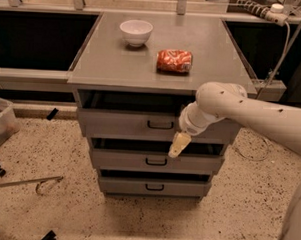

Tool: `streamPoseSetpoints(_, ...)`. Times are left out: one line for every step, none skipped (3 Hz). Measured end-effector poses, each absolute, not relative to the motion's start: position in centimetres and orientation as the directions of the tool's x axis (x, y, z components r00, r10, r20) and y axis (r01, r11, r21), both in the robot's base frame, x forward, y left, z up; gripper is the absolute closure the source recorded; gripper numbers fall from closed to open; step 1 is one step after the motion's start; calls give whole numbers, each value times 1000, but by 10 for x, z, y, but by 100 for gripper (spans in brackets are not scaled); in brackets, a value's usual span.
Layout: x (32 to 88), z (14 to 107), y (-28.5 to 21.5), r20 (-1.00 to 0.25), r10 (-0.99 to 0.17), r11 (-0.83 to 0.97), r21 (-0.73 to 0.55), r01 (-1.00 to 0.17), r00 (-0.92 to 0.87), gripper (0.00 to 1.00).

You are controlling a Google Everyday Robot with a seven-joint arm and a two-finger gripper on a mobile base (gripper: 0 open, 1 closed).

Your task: Open top drawer

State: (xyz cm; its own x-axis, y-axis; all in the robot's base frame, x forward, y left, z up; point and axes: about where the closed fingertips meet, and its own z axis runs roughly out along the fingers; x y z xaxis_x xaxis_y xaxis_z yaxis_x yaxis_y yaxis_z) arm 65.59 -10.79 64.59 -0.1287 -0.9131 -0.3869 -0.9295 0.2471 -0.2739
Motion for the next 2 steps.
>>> streamPoseSetpoints(637,682,-116,-398,-891,300,-152,-942,-219,0)
streamPoseSetpoints(584,706,-130,-329,-886,326,61,-943,-327,0)
